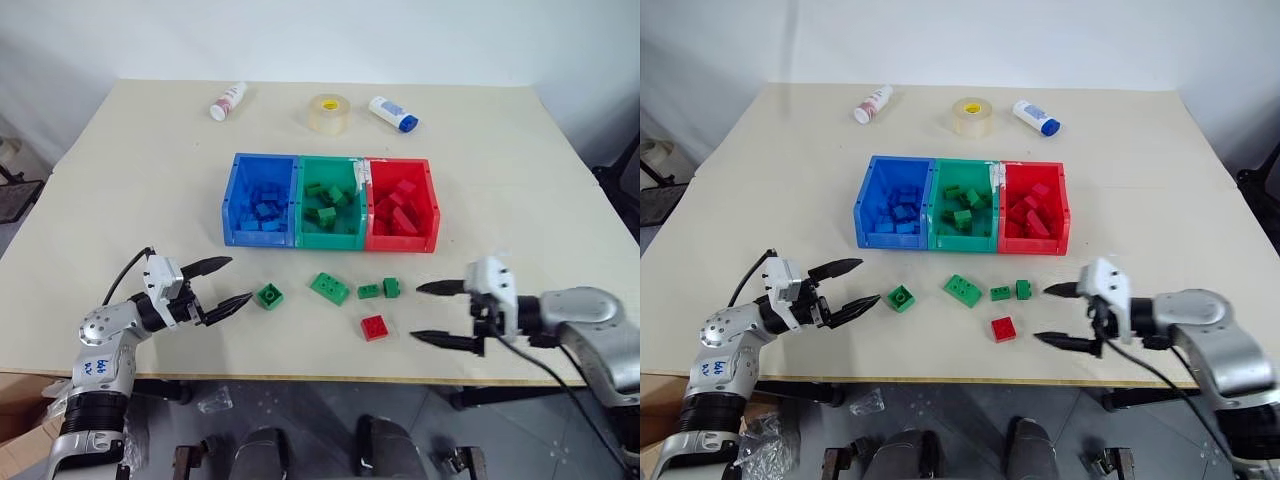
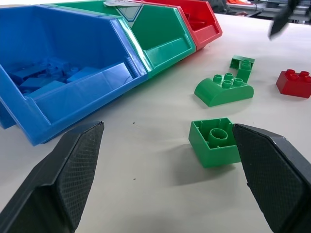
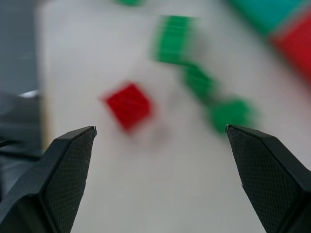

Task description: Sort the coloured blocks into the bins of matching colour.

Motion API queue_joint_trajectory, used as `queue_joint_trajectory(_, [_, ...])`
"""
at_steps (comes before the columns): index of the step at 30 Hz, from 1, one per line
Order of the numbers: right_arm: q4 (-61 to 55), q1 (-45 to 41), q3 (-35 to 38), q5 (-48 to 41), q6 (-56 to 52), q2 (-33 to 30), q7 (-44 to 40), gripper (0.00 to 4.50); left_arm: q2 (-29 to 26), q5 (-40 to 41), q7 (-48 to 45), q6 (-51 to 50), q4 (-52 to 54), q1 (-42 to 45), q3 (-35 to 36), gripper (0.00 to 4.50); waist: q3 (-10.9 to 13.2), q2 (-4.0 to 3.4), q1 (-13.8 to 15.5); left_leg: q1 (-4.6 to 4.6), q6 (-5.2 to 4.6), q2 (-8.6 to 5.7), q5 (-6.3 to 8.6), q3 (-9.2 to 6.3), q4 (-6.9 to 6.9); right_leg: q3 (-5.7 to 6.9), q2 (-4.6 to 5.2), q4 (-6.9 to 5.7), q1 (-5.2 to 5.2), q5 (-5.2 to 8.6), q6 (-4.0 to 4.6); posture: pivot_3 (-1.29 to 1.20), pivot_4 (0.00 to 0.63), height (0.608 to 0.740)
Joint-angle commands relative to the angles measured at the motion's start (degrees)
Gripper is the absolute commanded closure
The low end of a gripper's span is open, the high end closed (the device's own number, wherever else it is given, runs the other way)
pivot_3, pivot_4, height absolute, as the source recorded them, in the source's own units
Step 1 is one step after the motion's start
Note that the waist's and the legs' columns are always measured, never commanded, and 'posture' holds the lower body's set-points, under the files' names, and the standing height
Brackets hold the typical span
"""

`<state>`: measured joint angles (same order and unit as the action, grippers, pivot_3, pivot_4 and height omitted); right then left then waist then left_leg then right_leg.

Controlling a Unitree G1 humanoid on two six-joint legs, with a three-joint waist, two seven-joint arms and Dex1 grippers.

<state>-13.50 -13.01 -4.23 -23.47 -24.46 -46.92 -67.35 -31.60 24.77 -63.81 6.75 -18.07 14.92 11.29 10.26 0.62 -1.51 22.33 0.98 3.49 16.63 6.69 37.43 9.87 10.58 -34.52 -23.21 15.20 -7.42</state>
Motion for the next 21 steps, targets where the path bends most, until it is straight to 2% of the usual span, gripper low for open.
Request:
queue_joint_trajectory(1, [1.0,-3.4,-4.6,2.8,1.7,2.5,-0.2,0.05,-0.2,0.8,0.5,0.2,3.5,-1.5,0.9,0.00,0.0,0.00,0.0,0.01,0.00,0.00,0.00,0.02,0.01,-0.02,0.00,-0.01,-0.03,0.00,0.00,0.00,0.150,0.740])
queue_joint_trajectory(8, [7.7,-9.1,-11.4,8.6,4.5,6.6,-0.7,0.05,-0.5,1.6,1.2,-0.8,7.4,-4.5,1.6,0.00,0.0,0.00,0.0,0.06,-0.01,0.02,0.01,0.09,0.06,-0.09,-0.02,-0.09,-0.14,0.00,0.01,0.00,0.150,0.740])
queue_joint_trajectory(12, [8.5,-9.6,-12.2,9.6,5.4,7.3,-1.2,1.24,-1.0,2.3,0.6,-0.9,8.8,-6.1,2.1,0.00,0.0,0.00,0.0,0.06,-0.01,0.03,0.01,0.12,0.07,-0.12,-0.02,-0.12,-0.16,0.00,0.02,0.00,0.150,0.740])
queue_joint_trajectory(17, [7.9,-9.5,-11.1,9.3,5.5,7.9,-0.6,2.99,-1.5,4.3,-2.9,0.3,9.3,-8.0,3.3,0.00,0.0,0.00,0.0,0.06,0.01,0.08,0.03,0.14,0.07,-0.13,-0.06,-0.13,-0.19,0.01,0.05,0.00,0.150,0.740])
queue_joint_trajectory(21, [6.2,-9.5,-8.8,7.5,4.0,7.9,0.4,3.03,-2.4,6.6,-8.3,1.0,8.5,-9.2,3.7,0.00,0.0,0.00,0.0,0.06,0.03,0.09,0.04,0.17,0.07,-0.15,-0.07,-0.16,-0.23,0.02,0.08,0.00,0.150,0.740])
